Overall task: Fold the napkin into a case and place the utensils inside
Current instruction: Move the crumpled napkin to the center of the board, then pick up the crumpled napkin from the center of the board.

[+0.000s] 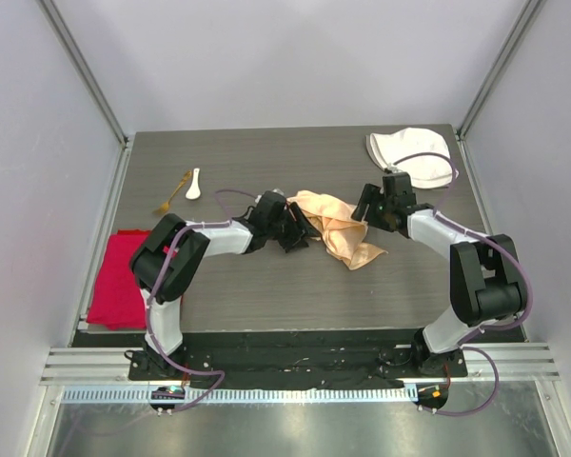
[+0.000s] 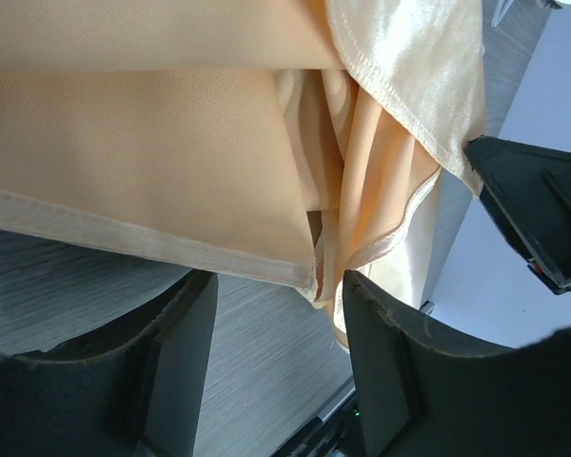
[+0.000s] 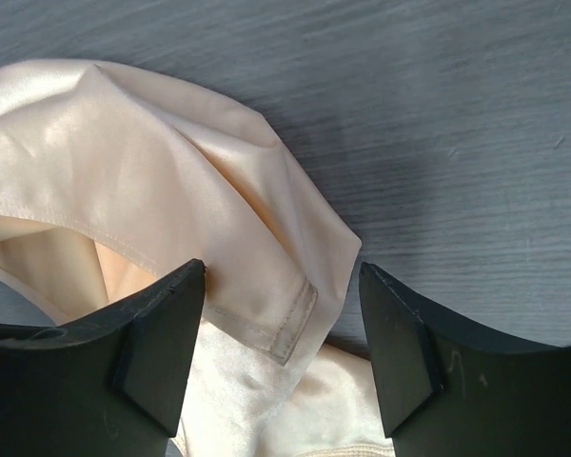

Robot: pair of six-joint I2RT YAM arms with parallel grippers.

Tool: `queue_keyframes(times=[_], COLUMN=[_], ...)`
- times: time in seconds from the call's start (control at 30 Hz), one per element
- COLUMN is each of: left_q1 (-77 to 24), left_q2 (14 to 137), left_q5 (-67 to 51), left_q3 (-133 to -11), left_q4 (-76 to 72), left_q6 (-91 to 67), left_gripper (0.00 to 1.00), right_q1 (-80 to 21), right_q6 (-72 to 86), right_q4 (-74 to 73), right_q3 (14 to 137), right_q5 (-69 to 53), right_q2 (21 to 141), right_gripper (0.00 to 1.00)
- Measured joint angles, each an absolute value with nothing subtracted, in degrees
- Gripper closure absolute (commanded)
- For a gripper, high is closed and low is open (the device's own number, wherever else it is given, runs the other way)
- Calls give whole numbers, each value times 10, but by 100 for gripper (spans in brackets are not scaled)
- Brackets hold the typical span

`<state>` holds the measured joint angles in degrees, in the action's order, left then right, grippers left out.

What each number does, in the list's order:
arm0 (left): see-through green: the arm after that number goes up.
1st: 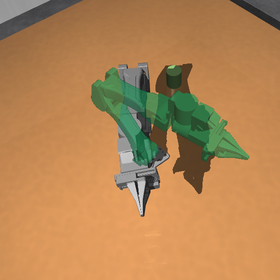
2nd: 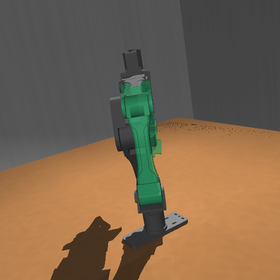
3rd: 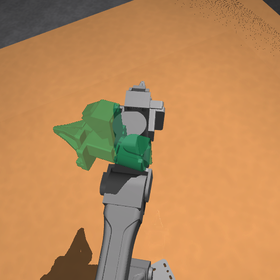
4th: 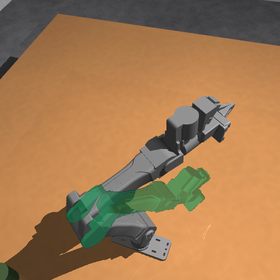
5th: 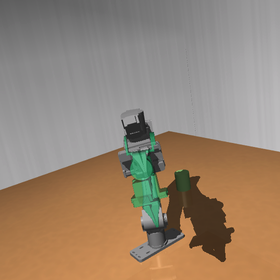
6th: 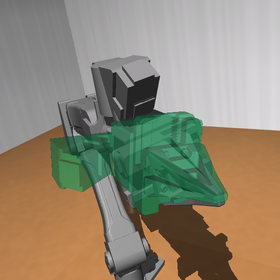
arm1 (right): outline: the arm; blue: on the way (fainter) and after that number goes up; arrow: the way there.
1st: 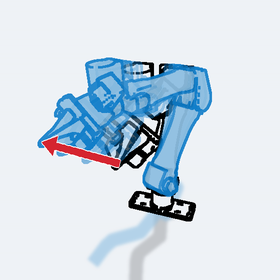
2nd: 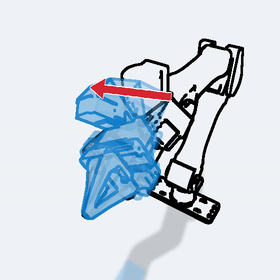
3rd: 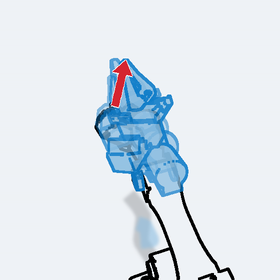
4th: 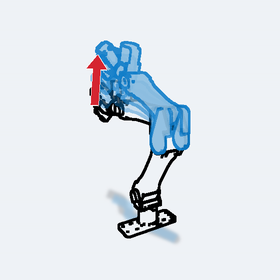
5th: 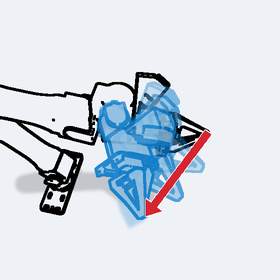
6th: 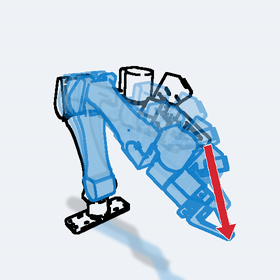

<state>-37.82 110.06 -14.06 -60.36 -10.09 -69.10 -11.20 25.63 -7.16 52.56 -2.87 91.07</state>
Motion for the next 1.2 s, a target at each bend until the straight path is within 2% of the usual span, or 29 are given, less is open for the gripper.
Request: queue_keyframes(times=[0.3,0.53,0.83,1.07,1.2], left_q1=[-386,-386,-386,-386,-386], left_q2=[1100,1110,1125,1128,1128], left_q5=[-137,-142,-143,-143,-142], left_q3=[-603,-629,-633,-638,-639], left_q4=[-105,-115,-117,-114,-112], left_q6=[-713,-727,-733,-734,-733], left_gripper=[51,60,64,76,80], right_q1=[-111,-107,-95,-95,-95], right_q6=[384,485,540,572,589], right_q4=[-82,-81,-78,-62,-52], right_q3=[491,472,466,454,446], right_q5=[-26,-20,-16,-31,-38], right_q2=[894,863,859,859,859], right_gripper=[33,40,47,58,58])
